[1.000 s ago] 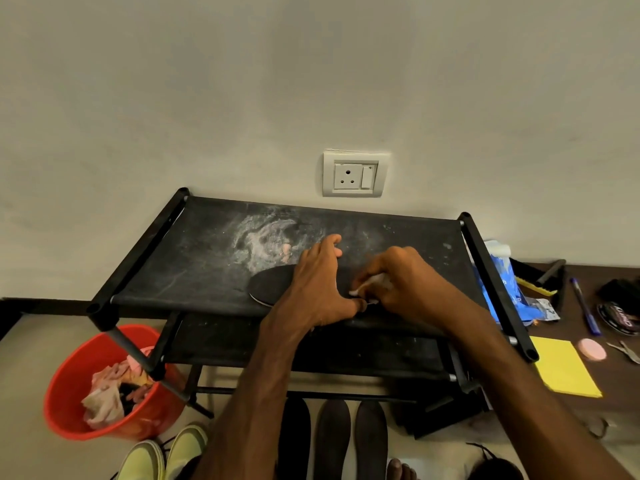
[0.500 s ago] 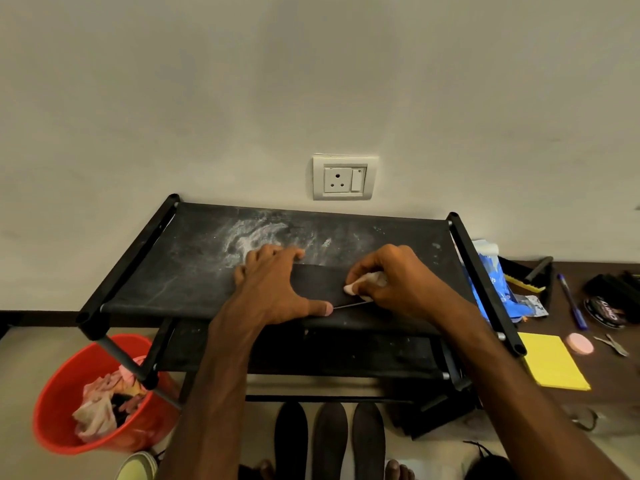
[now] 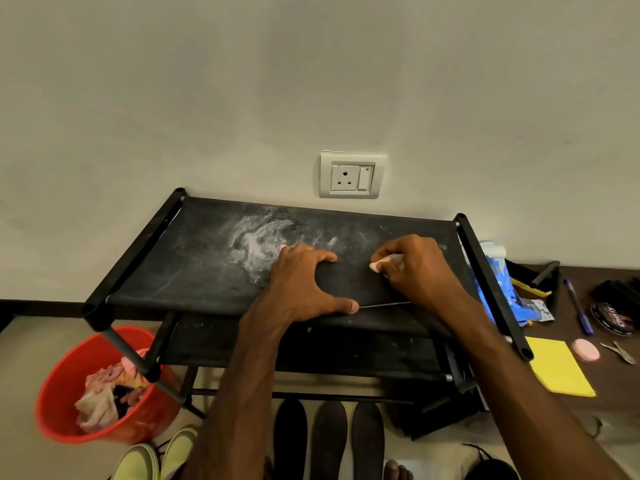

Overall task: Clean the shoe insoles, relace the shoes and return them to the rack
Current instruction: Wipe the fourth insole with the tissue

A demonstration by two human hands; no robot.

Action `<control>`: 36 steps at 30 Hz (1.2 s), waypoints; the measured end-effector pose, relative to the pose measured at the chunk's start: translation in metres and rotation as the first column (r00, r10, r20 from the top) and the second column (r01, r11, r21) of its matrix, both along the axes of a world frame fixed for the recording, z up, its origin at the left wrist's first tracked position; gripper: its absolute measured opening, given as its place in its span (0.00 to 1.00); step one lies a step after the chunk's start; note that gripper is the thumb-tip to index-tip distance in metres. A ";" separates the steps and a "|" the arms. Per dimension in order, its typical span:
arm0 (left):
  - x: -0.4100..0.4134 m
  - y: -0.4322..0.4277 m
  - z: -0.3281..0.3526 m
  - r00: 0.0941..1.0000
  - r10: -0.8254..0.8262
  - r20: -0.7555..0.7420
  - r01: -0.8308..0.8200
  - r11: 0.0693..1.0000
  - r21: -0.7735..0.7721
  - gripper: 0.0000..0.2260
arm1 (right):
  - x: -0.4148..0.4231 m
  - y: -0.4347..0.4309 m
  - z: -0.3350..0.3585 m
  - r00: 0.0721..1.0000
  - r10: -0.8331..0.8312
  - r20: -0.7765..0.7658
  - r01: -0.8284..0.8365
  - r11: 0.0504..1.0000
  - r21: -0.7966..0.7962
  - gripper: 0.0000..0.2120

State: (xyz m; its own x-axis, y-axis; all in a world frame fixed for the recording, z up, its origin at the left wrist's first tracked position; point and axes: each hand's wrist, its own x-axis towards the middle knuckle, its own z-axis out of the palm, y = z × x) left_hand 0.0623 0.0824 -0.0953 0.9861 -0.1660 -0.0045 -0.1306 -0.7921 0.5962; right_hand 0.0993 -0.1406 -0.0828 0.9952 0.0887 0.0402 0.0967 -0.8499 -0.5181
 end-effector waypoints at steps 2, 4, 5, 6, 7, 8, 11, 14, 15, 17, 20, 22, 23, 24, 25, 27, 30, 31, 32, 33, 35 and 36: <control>0.000 0.002 -0.001 1.000 -0.005 -0.001 0.005 1.000 0.003 0.40 | 0.001 0.005 -0.003 1.000 -0.019 0.003 0.019 1.000 -0.023 0.09; -0.001 0.001 -0.001 1.000 -0.009 0.001 0.009 1.000 0.004 0.40 | 0.002 0.009 -0.005 0.999 -0.028 0.024 0.029 0.999 -0.034 0.09; -0.001 0.001 0.000 1.000 -0.009 0.000 0.009 1.000 0.005 0.40 | 0.001 0.011 -0.006 0.999 -0.021 0.040 0.023 0.999 -0.049 0.08; -0.001 0.000 0.001 1.000 -0.008 -0.003 0.008 1.000 0.006 0.41 | 0.000 0.012 -0.006 0.999 -0.008 0.054 0.011 0.998 -0.069 0.08; -0.001 0.000 0.001 1.000 -0.003 -0.009 0.004 1.000 0.004 0.41 | 0.000 0.012 -0.006 0.998 0.009 0.063 -0.004 0.996 -0.086 0.08; -0.001 0.000 0.001 1.000 0.005 -0.012 -0.005 1.000 -0.002 0.41 | -0.002 0.011 -0.005 0.997 0.030 0.070 -0.023 0.995 -0.098 0.08; -0.001 0.000 0.000 0.999 0.034 -0.036 -0.035 0.999 -0.033 0.42 | -0.010 0.007 0.004 0.994 0.100 0.053 -0.096 0.993 -0.074 0.08; 0.000 -0.001 0.000 0.998 0.045 -0.044 -0.047 0.998 -0.043 0.42 | -0.023 -0.002 0.020 0.970 0.234 -0.065 -0.234 0.972 0.003 0.08; 0.000 -0.002 0.001 0.998 0.046 -0.046 -0.048 0.998 -0.046 0.42 | -0.027 -0.004 0.025 0.949 0.289 -0.124 -0.289 0.957 0.015 0.09; 0.000 -0.002 0.001 0.998 0.046 -0.050 -0.048 0.998 -0.046 0.42 | -0.032 -0.008 0.033 0.910 0.360 -0.204 -0.361 0.932 0.034 0.09; 0.000 -0.002 0.001 0.998 0.030 -0.050 -0.031 0.999 -0.032 0.42 | -0.030 -0.007 0.033 0.919 0.338 -0.201 -0.332 0.941 0.066 0.06; 0.000 -0.001 0.002 0.998 0.018 -0.055 -0.020 0.999 -0.030 0.41 | -0.020 -0.002 0.022 0.958 0.248 -0.146 -0.237 0.968 0.085 0.03; 0.000 -0.002 0.002 0.998 0.017 -0.056 -0.019 0.999 -0.032 0.41 | -0.013 0.001 0.015 0.979 0.174 -0.104 -0.166 0.982 0.086 0.03; 0.000 -0.002 0.003 0.998 0.016 -0.053 -0.018 0.999 -0.035 0.40 | -0.007 0.005 0.009 0.993 0.099 -0.057 -0.094 0.992 0.086 0.02; -0.001 -0.001 0.003 0.999 0.015 -0.051 -0.017 0.999 -0.038 0.40 | -0.001 0.009 0.003 0.999 0.038 -0.016 -0.036 0.996 0.082 0.02; -0.001 -0.001 0.002 0.998 0.012 -0.055 -0.014 0.999 -0.044 0.40 | 0.007 0.015 -0.004 0.999 -0.023 0.021 0.022 0.998 0.053 0.02; 0.000 0.000 0.000 0.998 0.021 -0.062 -0.024 0.999 -0.048 0.40 | 0.005 0.021 -0.006 0.998 0.029 0.051 -0.026 0.999 -0.042 0.06; 0.001 0.000 0.000 0.998 0.026 -0.065 -0.030 0.998 -0.048 0.41 | 0.002 0.020 -0.005 0.995 0.068 0.066 -0.064 0.996 -0.070 0.07; 0.001 -0.001 0.000 0.997 0.032 -0.065 -0.035 0.998 -0.048 0.41 | -0.002 0.018 -0.002 0.992 0.106 0.072 -0.101 0.992 -0.077 0.08; 0.002 -0.001 0.000 0.997 0.036 -0.064 -0.039 0.998 -0.050 0.41 | -0.006 0.016 0.001 0.988 0.144 0.064 -0.140 0.988 -0.065 0.07; 0.002 -0.002 0.000 0.997 0.040 -0.068 -0.044 0.997 -0.057 0.42 | -0.017 0.011 0.010 0.972 0.236 0.020 -0.236 0.972 -0.013 0.07; 0.003 -0.002 0.000 0.997 0.038 -0.069 -0.042 0.997 -0.057 0.42 | -0.022 0.009 0.015 0.959 0.285 -0.013 -0.284 0.958 0.022 0.07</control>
State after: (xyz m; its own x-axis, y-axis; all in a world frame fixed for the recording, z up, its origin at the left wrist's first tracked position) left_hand 0.0649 0.0805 -0.0950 0.9897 -0.1285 -0.0632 -0.0572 -0.7595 0.6480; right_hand 0.0769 -0.1315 -0.0678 0.9295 0.3676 0.0294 0.3247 -0.7780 -0.5378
